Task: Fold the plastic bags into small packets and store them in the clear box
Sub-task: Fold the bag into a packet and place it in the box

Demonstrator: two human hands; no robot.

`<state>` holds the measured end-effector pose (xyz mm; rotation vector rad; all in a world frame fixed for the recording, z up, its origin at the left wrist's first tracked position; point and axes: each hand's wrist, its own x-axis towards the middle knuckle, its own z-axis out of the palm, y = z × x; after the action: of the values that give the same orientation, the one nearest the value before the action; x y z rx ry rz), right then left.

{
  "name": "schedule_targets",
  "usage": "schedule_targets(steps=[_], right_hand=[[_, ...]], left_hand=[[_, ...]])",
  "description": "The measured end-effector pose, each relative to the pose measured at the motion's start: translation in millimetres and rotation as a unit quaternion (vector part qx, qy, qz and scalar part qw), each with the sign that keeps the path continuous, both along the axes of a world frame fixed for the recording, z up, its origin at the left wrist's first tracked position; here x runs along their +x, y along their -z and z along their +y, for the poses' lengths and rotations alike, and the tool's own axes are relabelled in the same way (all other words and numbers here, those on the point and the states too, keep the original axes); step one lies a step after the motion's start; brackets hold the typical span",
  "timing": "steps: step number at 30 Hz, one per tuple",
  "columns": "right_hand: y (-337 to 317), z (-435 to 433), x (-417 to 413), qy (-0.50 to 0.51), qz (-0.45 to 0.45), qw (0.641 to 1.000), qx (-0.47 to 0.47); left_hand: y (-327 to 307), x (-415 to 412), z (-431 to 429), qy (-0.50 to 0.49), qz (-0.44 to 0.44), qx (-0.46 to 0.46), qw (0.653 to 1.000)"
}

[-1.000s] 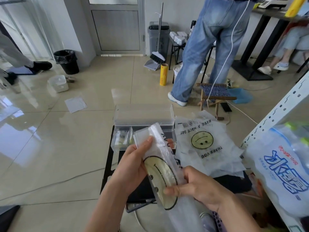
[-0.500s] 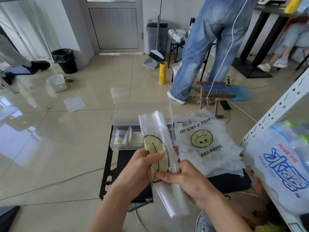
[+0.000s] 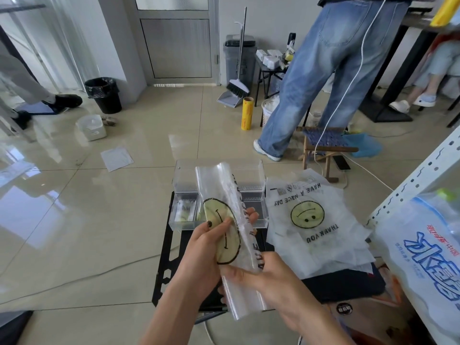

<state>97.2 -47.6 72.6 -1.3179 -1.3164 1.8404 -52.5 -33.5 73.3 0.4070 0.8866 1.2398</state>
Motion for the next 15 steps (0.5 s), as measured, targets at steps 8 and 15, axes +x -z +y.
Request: schedule_targets(steps=[8, 15], right_hand=[[9, 23, 23, 0.037, -0.039, 0.997, 0.06], [8, 27, 27, 0.043, 0.002, 0.998, 0.052]], left_hand=[[4, -8, 0, 0.112, 0.076, 0.002, 0.991], [1, -8, -3, 0.153, 0.09, 0.018, 0.984]])
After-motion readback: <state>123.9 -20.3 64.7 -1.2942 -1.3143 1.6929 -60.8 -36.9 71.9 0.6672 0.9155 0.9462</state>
